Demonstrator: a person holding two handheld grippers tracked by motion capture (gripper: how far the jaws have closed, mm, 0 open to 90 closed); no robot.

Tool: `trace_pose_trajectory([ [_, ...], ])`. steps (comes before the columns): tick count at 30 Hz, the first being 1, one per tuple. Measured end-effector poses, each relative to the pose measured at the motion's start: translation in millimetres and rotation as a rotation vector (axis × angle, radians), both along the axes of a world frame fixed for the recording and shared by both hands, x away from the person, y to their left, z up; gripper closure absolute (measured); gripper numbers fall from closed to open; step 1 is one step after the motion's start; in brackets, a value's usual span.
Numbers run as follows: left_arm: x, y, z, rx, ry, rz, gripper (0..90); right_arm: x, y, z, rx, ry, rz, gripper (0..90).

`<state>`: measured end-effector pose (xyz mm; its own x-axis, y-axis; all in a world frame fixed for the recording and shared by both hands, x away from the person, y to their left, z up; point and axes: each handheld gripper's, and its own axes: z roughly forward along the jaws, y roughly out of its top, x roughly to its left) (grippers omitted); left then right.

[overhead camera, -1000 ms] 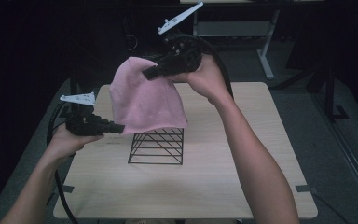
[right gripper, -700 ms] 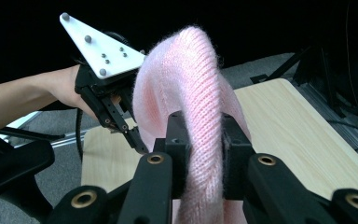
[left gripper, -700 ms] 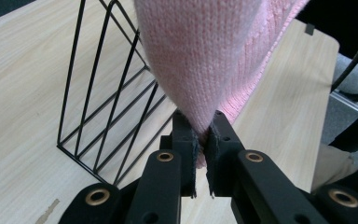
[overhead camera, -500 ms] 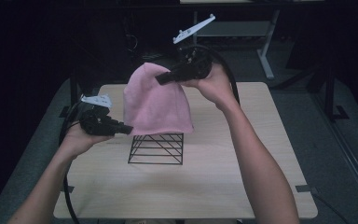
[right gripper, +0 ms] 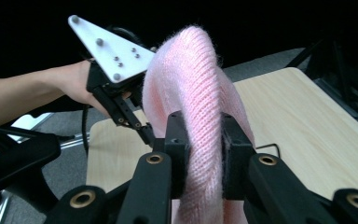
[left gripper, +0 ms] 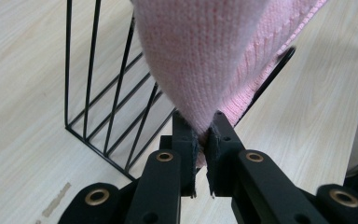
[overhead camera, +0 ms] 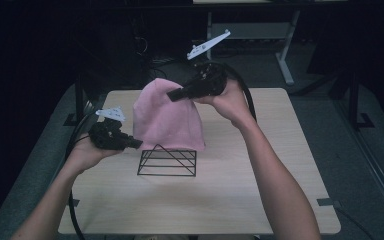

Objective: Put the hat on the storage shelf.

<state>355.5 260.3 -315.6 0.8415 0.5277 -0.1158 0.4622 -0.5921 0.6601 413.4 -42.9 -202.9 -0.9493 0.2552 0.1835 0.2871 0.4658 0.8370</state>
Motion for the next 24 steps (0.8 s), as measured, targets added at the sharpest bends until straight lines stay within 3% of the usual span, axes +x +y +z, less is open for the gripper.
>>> trace_pose_trajectory([
  [12,-3.4,10.2,-22.1,-0.003,0.010,0.029,83.5,-3.2,4.3,-23.0,0.022,0.037,0.046,74.2],
  [24,-4.8,12.5,-48.3,0.031,0.033,0.048,83.3,-3.1,4.5,-51.9,0.026,0.087,0.070,71.6],
])
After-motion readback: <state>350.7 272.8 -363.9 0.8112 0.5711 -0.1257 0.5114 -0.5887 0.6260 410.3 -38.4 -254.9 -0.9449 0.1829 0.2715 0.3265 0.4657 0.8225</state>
